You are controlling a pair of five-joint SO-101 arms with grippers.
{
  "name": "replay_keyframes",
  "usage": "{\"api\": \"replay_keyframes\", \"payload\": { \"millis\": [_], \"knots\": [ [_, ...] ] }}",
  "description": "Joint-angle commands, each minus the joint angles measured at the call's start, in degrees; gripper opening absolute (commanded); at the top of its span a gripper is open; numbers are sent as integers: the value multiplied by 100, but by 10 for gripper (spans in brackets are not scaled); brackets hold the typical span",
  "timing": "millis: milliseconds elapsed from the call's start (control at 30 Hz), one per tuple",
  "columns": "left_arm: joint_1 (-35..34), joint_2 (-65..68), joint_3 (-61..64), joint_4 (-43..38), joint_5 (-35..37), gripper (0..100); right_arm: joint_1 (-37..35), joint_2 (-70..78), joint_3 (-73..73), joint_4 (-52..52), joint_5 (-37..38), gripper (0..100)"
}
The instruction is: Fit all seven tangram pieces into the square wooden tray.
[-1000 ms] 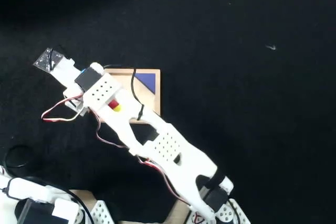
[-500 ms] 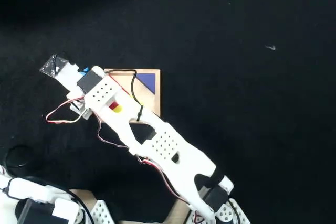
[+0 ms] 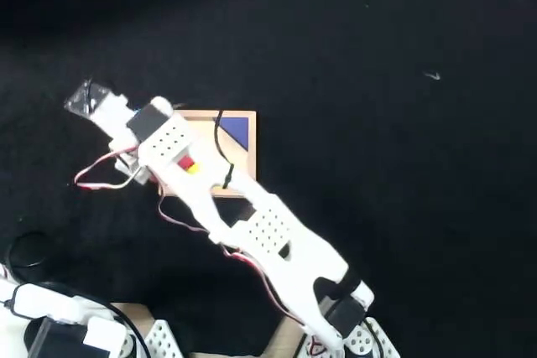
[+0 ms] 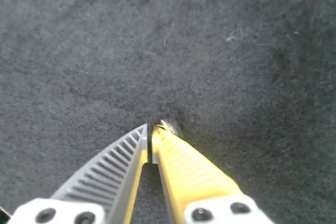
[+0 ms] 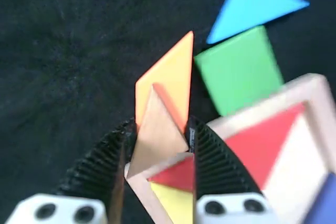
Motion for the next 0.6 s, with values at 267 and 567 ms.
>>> {"api": "replay_keyframes", "payload": {
  "millis": [267,567],
  "knots": [
    [75,-35,13,-123,62,30,211,-998,-127,167,35,57],
    [84,-35,13,-123,62,30,237,-910,-171,659,440,57]
  ]
}}
